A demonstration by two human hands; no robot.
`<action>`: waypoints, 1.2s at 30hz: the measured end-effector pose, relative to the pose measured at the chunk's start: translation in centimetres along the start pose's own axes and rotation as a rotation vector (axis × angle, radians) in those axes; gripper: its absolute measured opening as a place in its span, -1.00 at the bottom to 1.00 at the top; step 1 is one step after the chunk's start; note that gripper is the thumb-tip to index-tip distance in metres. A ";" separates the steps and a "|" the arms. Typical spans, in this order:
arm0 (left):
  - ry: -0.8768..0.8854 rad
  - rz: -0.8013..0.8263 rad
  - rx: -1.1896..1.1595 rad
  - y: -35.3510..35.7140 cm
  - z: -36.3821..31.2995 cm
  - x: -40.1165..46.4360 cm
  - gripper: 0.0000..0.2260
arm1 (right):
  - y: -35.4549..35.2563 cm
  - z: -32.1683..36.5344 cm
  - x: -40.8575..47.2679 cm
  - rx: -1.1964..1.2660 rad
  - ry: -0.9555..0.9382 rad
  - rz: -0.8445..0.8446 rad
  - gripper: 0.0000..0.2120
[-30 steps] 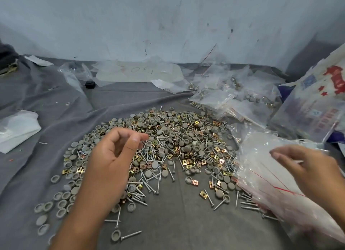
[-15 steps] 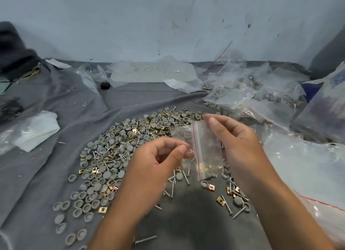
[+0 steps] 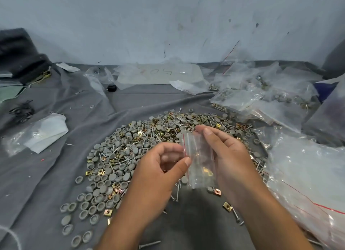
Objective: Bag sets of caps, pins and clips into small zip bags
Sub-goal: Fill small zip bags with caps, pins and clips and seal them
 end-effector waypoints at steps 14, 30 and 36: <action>0.210 -0.288 0.281 -1.0 -2.6 -1.3 -0.81 | 2.0 -0.8 -1.4 -0.501 -0.248 0.214 -0.77; 0.357 -0.502 0.640 -3.5 -3.2 -1.6 -0.79 | 0.9 -0.6 -0.9 -0.680 -0.264 0.214 -0.91; 0.310 -0.529 0.761 -5.0 -2.8 -1.3 -0.74 | -0.4 -2.9 0.1 -1.230 -0.248 0.295 -0.81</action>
Point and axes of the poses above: each hand's wrist, its own x-axis towards the middle knuckle, its own y-axis out of the palm, z = x × y, the point moved 5 cm from there along x, towards the middle knuckle, and after that the axes turned 7 degrees about x, right-handed, at the moved point
